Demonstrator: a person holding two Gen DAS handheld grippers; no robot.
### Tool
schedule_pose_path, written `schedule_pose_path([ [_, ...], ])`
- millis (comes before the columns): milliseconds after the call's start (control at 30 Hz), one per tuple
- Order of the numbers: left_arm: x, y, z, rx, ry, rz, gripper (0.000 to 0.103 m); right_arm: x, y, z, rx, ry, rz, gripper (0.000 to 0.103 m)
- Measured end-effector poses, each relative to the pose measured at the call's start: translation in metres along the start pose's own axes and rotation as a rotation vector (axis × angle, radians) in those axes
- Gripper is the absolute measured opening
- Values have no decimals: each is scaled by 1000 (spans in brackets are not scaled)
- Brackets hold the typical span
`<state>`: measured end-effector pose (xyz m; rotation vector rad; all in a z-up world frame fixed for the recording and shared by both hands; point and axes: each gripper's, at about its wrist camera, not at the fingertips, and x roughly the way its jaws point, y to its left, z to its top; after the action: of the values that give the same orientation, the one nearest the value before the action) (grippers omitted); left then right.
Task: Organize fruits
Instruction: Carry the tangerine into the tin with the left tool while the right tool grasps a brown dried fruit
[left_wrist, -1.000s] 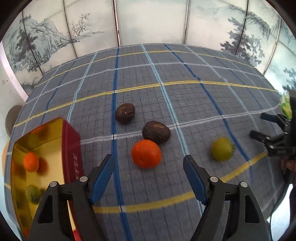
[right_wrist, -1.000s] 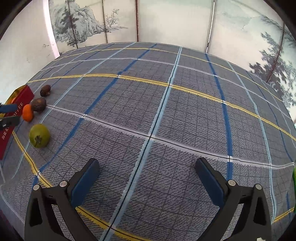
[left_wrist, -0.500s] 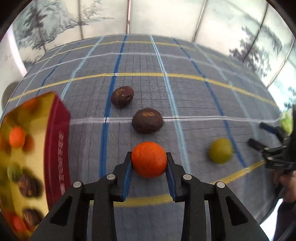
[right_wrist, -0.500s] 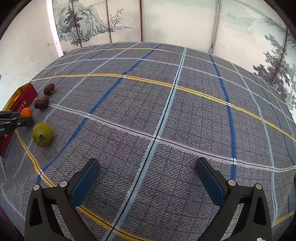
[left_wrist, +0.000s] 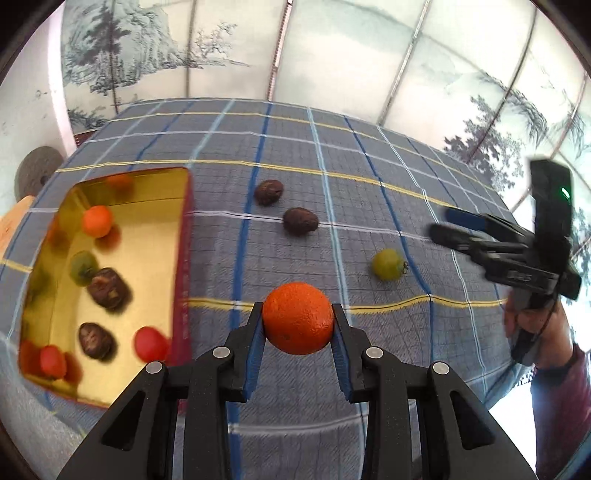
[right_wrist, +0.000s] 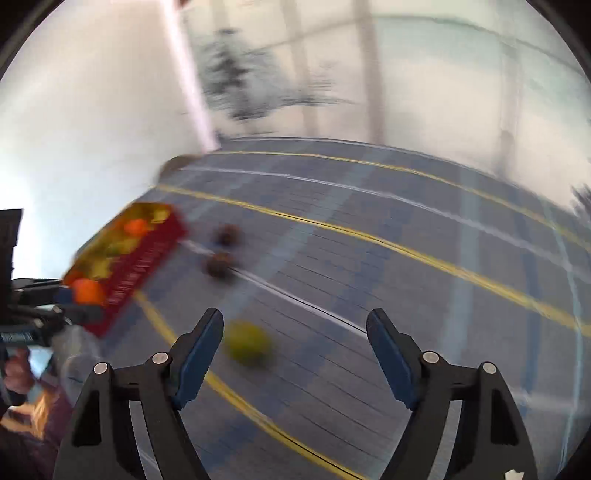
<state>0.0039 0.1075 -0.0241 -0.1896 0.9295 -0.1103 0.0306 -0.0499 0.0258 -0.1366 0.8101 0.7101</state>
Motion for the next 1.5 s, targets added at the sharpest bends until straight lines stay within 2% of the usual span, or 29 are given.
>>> schedule_pose_path([
  [67,-9,6,-2,-10,-12,3,35,34,25,19,-53,62,53,77],
  [167,-23,16,-5,-16,-38,22,35,79,50,33,-107,133,50,77],
  [233,-32,22,-7,-15,-51,40,35,104,62,39,-117,182,30,77],
  [367,-42,35,-7,-22,-67,51,35,131,66,43,-137,216,-26,77],
  [400,-44,38,-7,-25,-71,54,35,136,65,43,-133,229,-23,72],
  [433,-45,40,-7,-27,-74,56,35,141,62,43,-125,245,-20,60],
  [467,-46,43,-7,-30,-78,57,35,144,61,42,-120,258,-23,53],
  [500,-46,45,-7,-34,-82,60,35,143,62,42,-129,245,-17,35],
  [667,-50,61,-12,-70,-98,79,35,112,71,34,-127,187,62,35],
  [767,-55,72,-20,-81,-107,106,35,64,84,12,-91,111,169,35],
  [967,-56,95,-27,-115,-95,149,35,8,101,-28,-34,47,263,35],
  [1100,-50,98,-15,-96,-103,154,35,-14,105,-35,-36,23,265,35],
  [1200,-33,106,6,-94,-99,162,35,-23,105,-37,-36,8,263,35],
  [1267,-15,114,20,-112,-70,177,35,-24,106,-38,-31,4,269,35],
  [1367,9,125,37,-158,-37,136,35,-27,108,-39,-37,5,263,35],
  [1500,34,129,52,-163,-9,144,35,-30,107,-40,-40,4,259,35],
])
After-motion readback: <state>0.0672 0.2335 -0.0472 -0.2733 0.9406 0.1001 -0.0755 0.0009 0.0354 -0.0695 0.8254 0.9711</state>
